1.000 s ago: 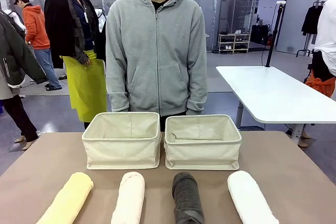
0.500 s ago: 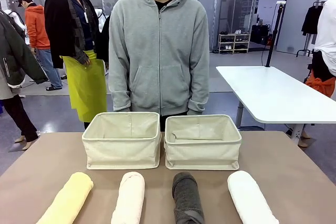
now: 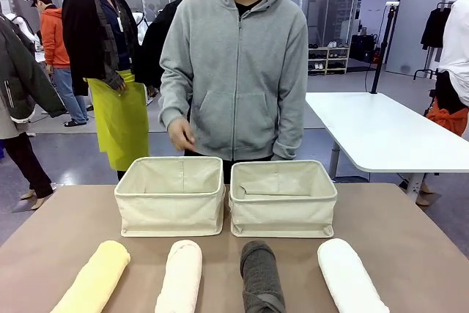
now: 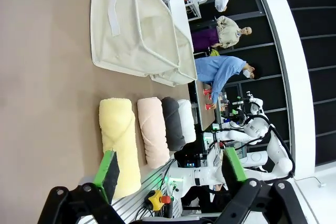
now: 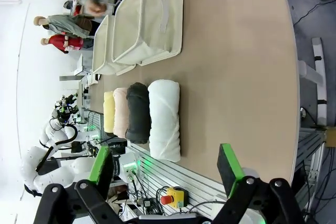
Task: Divide the towels into two baskets.
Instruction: Pick up one hotel-folded towel and place it in the Fabric basket indicated by the person.
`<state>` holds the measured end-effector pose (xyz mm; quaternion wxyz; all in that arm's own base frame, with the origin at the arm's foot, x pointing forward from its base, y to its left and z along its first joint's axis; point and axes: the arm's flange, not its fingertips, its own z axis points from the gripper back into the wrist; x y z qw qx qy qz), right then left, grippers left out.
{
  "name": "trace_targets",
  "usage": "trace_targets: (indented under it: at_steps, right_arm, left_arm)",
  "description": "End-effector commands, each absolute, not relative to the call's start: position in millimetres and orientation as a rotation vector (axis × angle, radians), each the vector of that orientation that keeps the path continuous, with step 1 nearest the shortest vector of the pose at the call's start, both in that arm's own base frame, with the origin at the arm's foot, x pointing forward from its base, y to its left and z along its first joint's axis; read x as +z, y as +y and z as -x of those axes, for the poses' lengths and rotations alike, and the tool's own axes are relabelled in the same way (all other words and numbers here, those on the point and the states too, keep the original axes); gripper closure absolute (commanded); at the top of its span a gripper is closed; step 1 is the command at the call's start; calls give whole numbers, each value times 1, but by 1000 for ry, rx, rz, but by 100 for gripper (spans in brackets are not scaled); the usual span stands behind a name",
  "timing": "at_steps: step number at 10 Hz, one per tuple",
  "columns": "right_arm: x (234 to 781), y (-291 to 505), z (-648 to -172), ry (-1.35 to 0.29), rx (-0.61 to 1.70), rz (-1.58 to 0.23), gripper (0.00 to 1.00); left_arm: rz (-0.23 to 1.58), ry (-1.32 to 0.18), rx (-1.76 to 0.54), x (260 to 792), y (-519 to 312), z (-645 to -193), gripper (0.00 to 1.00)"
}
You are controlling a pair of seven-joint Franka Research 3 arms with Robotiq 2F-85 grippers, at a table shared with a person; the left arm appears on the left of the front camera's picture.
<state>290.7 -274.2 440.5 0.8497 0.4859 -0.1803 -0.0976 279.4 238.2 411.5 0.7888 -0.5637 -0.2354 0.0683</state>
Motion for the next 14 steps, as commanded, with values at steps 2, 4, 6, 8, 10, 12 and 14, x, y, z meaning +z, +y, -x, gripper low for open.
trace_targets:
  at_steps: [2, 4, 6, 8, 10, 12, 14]
  right_arm:
    - [442, -275, -289, -389, -206, -1035, 0]
    - [442, -275, -289, -389, -206, -1035, 0]
    - [442, -275, -289, -389, -206, -1035, 0]
    - [442, -275, -289, -389, -206, -1035, 0]
    - [442, -275, -289, -389, -206, -1035, 0]
    - [442, -275, -289, -389, -206, -1035, 0]
    - [442, -275, -289, -389, -206, -1035, 0]
  left_arm:
    - [1226, -517, 144, 412, 240, -277, 0]
    - [1226, -517, 144, 412, 240, -277, 0]
    - [1226, -517, 144, 412, 240, -277, 0]
    - [1226, -517, 144, 412, 240, -277, 0]
    - [1226, -517, 144, 412, 240, -277, 0]
    - [1214, -507, 147, 412, 238, -280, 0]
    - [1093, -413, 92, 433, 198, -296, 0]
